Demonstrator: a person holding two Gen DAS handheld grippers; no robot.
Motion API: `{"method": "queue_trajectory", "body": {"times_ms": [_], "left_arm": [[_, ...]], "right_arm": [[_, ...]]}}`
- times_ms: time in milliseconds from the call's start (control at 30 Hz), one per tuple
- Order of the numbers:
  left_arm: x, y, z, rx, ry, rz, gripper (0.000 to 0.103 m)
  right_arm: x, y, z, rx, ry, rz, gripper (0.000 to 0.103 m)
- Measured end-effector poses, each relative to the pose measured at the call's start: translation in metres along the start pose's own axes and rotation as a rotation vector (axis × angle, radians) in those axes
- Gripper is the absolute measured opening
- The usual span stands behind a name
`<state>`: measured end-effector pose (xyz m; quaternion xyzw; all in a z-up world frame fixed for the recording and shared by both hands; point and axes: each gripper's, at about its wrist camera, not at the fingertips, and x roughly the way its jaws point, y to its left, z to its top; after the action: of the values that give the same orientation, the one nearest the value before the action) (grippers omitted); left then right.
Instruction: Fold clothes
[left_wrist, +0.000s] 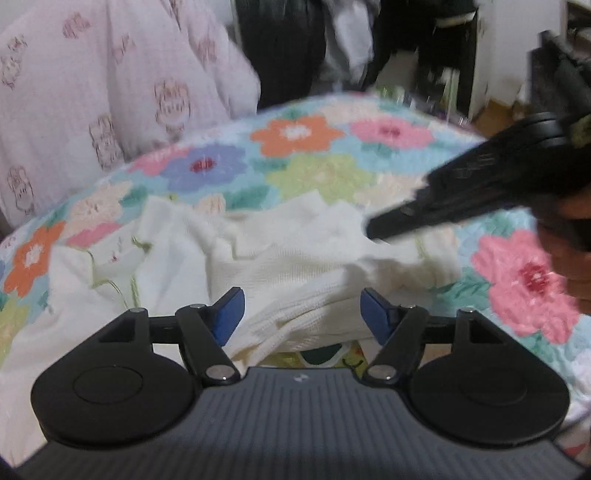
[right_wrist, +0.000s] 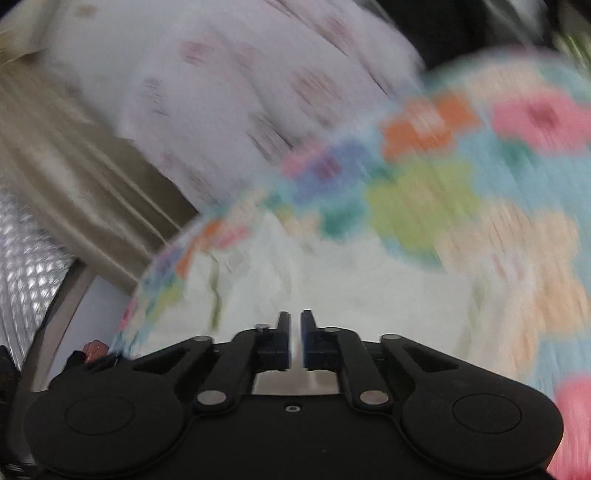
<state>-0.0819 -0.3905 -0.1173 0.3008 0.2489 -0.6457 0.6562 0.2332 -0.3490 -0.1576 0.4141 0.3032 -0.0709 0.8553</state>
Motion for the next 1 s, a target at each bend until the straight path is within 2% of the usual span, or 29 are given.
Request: {"method": "queue_trajectory", "body": {"times_ms": [33,67,133,167,200,233,267,300,367,400,433,467,500,533,567,633,667,700,767,867,933,1000], "left_arm": [[0.007,0.001,0.001,-0.016,0.025,-0.002,0.068],[0.014,0.002,0.002,-0.034,0.050,-0.003,0.066],[0.023,0.006,0.001,-0.071,0.088,0.004,0.049],[0.026,0.007,0.000,-0.087,0.102,0.010,0.033],[0.027,0.010,-0.001,-0.101,0.106,0.005,0.023],[0.029,0.012,-0.003,-0.115,0.110,0.000,0.019],[0.030,0.014,-0.004,-0.128,0.113,-0.005,0.013],[0.030,0.015,-0.005,-0.132,0.113,-0.005,0.011],[0.029,0.014,-0.007,-0.127,0.104,-0.003,0.011],[0.028,0.012,-0.008,-0.118,0.096,-0.002,0.011],[0.025,0.010,-0.008,-0.104,0.086,0.001,0.011],[0.022,0.007,-0.009,-0.083,0.071,0.007,0.011],[0.018,0.004,-0.010,-0.059,0.055,0.013,0.011],[0.011,0.000,-0.011,-0.024,0.034,0.026,0.012],[0.005,-0.003,-0.012,0.008,0.012,0.037,0.015],[-0.008,-0.008,-0.012,0.046,-0.043,0.034,0.032],[-0.008,-0.012,-0.010,0.066,-0.054,0.031,0.048],[-0.008,-0.015,-0.007,0.085,-0.065,0.029,0.056],[-0.009,-0.021,-0.003,0.125,-0.086,0.025,0.059],[0.006,-0.030,0.004,0.159,-0.070,-0.013,0.062],[0.023,-0.034,0.008,0.172,-0.025,-0.093,0.066],[0.044,-0.041,0.012,0.195,0.048,-0.089,0.068]], "right_arm": [[0.000,-0.009,-0.001,0.054,0.046,-0.012,0.058],[-0.001,-0.019,-0.002,0.116,0.086,-0.021,0.066],[-0.002,-0.038,-0.004,0.246,0.121,-0.022,0.070],[-0.003,-0.046,-0.006,0.294,0.123,-0.015,0.070],[-0.001,-0.053,-0.009,0.333,0.130,-0.014,0.075],[0.002,-0.059,-0.012,0.361,0.143,-0.017,0.078],[0.007,-0.066,-0.015,0.395,0.154,-0.016,0.078],[0.012,-0.072,-0.020,0.445,0.147,-0.002,0.079],[0.020,-0.082,-0.028,0.529,0.090,0.042,0.079],[0.025,-0.080,-0.028,0.516,0.044,0.055,0.080],[0.030,-0.074,-0.028,0.470,-0.007,0.056,0.071],[0.033,-0.062,-0.026,0.384,-0.061,0.030,0.056],[0.033,-0.047,-0.024,0.278,-0.109,-0.007,0.017],[0.031,-0.034,-0.023,0.185,-0.156,-0.015,0.004],[0.025,-0.023,-0.023,0.114,-0.207,0.004,0.004],[0.013,-0.004,-0.021,0.026,-0.271,0.094,0.003],[0.008,0.006,-0.018,-0.014,-0.273,0.123,0.003],[0.004,0.016,-0.016,-0.055,-0.270,0.128,0.003],[-0.001,0.028,-0.014,-0.102,-0.237,0.103,0.003],[-0.008,0.011,-0.016,0.026,-0.164,0.109,0.014],[-0.009,-0.008,-0.014,0.113,-0.137,0.112,0.046],[-0.014,-0.024,-0.014,0.150,-0.134,0.082,0.057]]}}
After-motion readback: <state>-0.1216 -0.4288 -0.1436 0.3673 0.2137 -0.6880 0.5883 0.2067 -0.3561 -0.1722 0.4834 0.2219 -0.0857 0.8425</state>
